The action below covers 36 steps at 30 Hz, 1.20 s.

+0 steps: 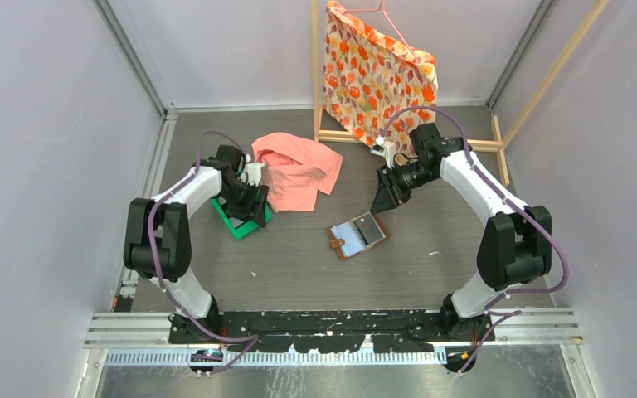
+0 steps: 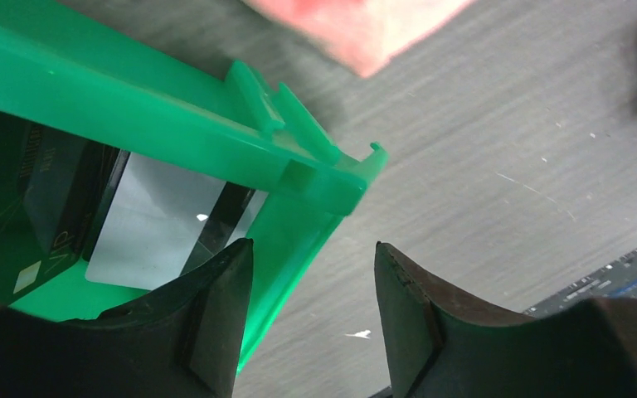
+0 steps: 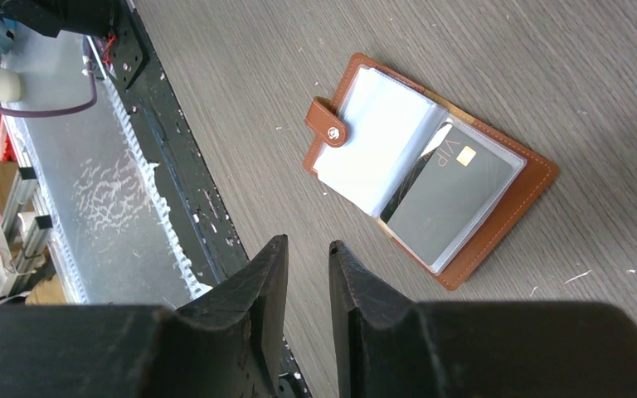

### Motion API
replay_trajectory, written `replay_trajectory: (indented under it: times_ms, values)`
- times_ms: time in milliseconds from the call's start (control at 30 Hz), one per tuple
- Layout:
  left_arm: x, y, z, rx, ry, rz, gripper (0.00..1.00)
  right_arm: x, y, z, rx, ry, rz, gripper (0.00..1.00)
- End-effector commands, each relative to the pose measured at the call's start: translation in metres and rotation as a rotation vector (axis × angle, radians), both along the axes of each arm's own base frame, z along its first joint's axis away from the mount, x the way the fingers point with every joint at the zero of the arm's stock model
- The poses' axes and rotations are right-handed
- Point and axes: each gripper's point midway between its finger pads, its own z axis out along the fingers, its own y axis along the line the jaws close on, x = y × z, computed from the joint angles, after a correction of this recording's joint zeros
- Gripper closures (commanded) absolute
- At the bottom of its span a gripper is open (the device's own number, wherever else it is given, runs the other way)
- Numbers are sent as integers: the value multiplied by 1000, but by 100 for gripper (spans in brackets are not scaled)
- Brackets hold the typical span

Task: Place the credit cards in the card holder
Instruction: Move the storage box to the center of the board.

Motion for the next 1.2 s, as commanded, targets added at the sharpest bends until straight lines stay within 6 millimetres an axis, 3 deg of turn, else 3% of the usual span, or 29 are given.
replay_trajectory:
  times_ms: [0, 267, 400, 500, 567, 733, 1167]
  values:
    - [-8, -16, 29, -76, -49, 18, 42, -1, 2, 16, 33, -46, 13, 70]
    - [15, -18, 85, -100, -271, -9, 38, -2, 2, 16, 37, -45, 14, 70]
    - [31, 13, 98, 77, -398, -11, 37, -3, 3, 16, 42, -42, 18, 70]
    - [44, 49, 93, 277, -482, 5, 37, -3, 3, 15, 44, -38, 20, 70]
    - [49, 60, 87, 351, -519, -48, 37, -3, 3, 15, 45, -36, 19, 70]
    - [55, 63, 64, 405, -521, -188, 36, -3, 3, 14, 46, -29, 20, 70]
    - [78, 63, 27, 432, -465, -224, 40, -3, 3, 11, 45, -22, 22, 70]
